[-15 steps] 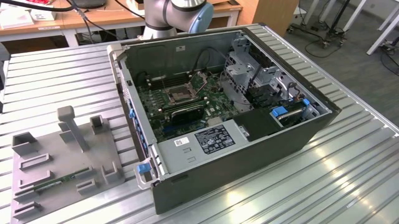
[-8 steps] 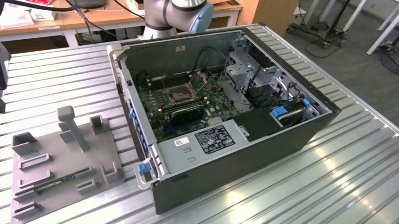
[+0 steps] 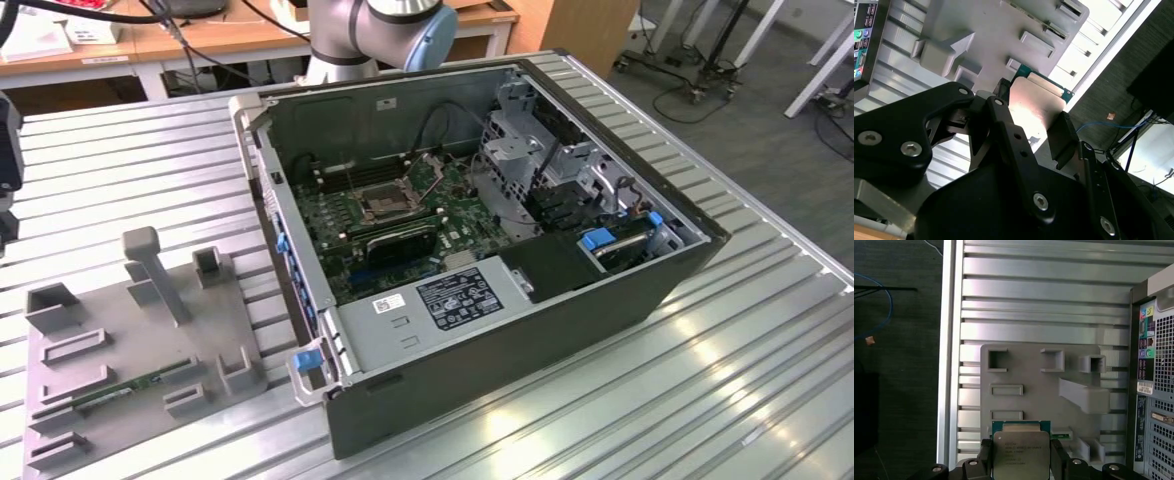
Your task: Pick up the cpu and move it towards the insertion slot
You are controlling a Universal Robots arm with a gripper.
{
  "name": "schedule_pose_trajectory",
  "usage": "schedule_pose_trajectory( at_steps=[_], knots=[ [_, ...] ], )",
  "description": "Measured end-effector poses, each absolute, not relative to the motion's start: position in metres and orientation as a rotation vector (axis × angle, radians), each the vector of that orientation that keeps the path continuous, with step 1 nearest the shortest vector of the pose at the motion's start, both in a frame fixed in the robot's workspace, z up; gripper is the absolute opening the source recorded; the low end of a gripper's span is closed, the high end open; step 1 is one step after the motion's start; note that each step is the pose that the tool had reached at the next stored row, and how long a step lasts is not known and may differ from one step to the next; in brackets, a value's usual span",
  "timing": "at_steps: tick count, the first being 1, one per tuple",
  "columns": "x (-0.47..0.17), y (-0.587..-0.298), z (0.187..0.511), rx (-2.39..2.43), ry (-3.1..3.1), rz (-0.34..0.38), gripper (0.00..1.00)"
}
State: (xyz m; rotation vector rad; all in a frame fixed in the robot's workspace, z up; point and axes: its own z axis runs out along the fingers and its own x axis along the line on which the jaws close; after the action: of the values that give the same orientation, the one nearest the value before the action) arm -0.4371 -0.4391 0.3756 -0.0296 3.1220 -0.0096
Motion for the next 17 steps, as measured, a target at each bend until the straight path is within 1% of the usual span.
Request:
schedule_pose_trajectory(
  at_steps=[17],
  knots=[
    [-0.4305,-0.4391,0.3756,-0.03,3.122,-0.01,0.54]
  ],
)
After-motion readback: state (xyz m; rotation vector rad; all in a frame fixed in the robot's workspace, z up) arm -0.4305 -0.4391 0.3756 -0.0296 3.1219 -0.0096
